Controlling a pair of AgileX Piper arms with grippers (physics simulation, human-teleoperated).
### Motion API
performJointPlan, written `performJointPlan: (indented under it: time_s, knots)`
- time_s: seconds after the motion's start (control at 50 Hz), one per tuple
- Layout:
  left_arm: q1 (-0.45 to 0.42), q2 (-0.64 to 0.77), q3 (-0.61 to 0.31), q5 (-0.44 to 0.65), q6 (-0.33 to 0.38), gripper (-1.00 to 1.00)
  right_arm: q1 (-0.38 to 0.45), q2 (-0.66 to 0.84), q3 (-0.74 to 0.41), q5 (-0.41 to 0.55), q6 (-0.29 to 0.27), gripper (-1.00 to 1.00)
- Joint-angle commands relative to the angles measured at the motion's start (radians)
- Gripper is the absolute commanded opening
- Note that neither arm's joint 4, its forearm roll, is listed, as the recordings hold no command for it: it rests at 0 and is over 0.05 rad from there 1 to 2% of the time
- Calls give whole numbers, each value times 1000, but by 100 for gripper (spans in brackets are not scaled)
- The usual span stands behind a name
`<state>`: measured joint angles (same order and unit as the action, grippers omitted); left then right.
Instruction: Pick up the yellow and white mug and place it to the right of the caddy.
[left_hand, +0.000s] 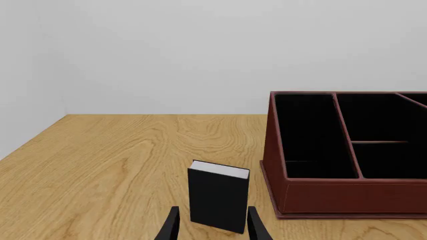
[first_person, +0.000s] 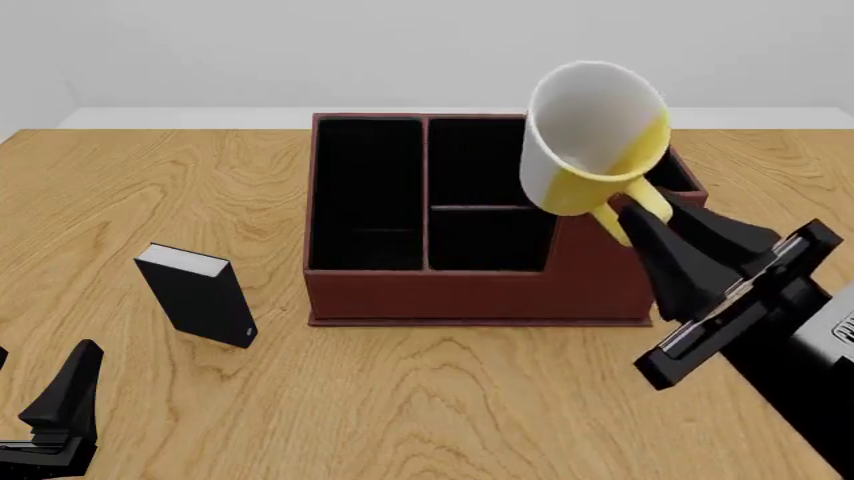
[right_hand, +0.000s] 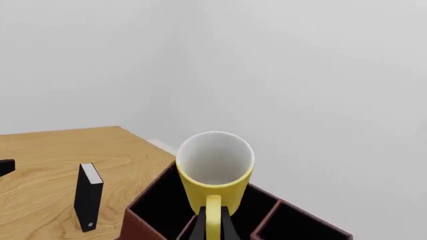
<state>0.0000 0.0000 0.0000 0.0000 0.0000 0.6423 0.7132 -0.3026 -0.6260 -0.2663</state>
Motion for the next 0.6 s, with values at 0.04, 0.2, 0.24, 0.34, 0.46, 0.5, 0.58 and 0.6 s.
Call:
performJointPlan:
  time_s: [0.04, 0.2, 0.24, 0.34, 0.46, 0.5, 0.58, 0.6]
  knots:
    - [0, 0, 0, 0, 0, 100, -73, -79, -9, 63, 9, -100]
    - [0, 0, 0, 0, 0, 100, -127, -128, -22, 110, 4, -100]
    - [0, 0, 0, 0, 0, 100, -135, -134, -22, 113, 2, -100]
    - [0, 0, 0, 0, 0, 100, -175, -172, -34, 154, 19, -100]
    - [0, 0, 0, 0, 0, 100, -211, -214, -38, 193, 24, -100]
    - [0, 0, 0, 0, 0, 100, -223, -218, -38, 196, 19, -100]
    - [0, 0, 0, 0, 0, 100, -252, -230, -37, 205, 20, -100]
    - [0, 0, 0, 0, 0, 100, -255, -233, -39, 210, 24, -100]
